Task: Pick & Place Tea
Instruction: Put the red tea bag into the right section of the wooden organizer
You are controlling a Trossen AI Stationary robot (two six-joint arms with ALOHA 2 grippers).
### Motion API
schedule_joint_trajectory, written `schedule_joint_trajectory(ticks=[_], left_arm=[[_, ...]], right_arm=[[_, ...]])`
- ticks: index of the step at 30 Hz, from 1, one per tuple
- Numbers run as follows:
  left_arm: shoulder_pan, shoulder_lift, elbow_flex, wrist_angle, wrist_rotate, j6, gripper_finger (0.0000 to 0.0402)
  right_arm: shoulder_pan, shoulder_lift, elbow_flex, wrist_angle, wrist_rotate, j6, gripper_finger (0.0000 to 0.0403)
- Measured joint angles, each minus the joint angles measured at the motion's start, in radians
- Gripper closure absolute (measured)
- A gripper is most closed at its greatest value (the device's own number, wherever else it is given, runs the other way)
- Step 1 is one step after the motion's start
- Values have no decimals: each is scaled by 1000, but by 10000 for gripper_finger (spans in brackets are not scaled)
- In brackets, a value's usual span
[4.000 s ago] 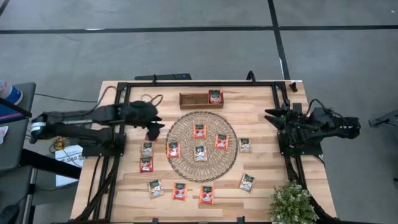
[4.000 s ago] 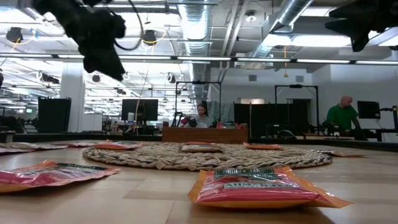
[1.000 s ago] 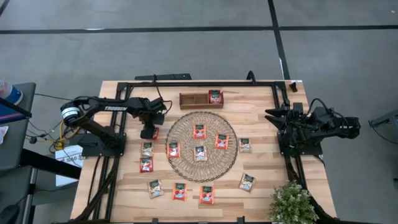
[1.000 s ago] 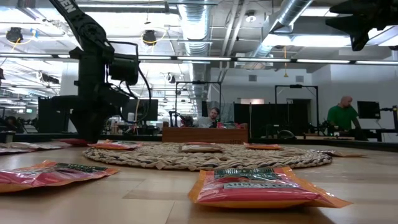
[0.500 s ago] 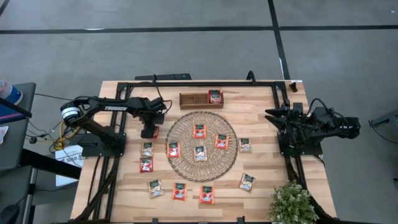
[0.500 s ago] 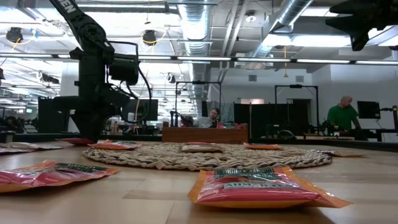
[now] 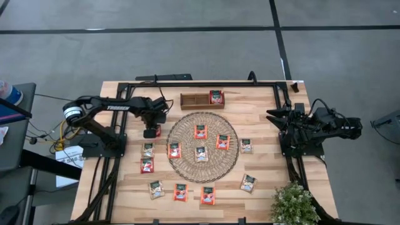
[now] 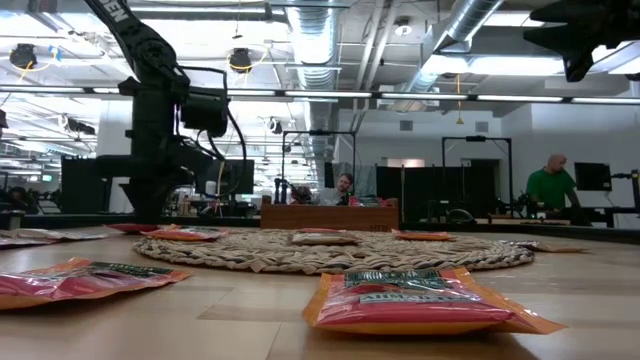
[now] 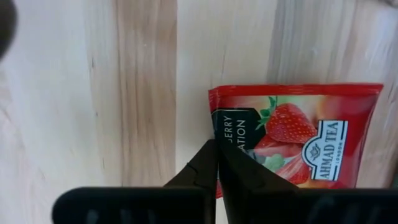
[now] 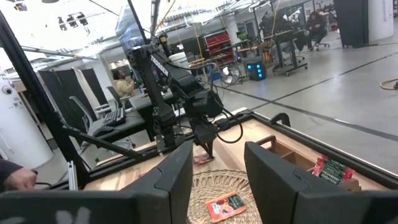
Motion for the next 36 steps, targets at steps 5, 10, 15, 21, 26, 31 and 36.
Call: schedule_joint_trajectory(ticks=[5,10,15,21,26,31,36], left_arm=[[0,2,18,3,-22,-13,401],[-1,2,55,-24,-87,-16,401],[0,1,126,-95,-102,-19,401],[0,-1,246,-205,-129,-19,401],[0,-2,350,-291,-162,-19,401],[0,-2,443,-370,-170,-30,401],[-7,-3,538,-445,-176,-64,401]], right_arm=[[0,0,0,0,0,0,264],[0,0,0,0,0,0,268],[0,0,0,0,0,0,267],[0,0,0,0,0,0,265],[0,0,0,0,0,-1,266],[0,0,0,1,0,0,264],[0,0,0,41,0,0,266]])
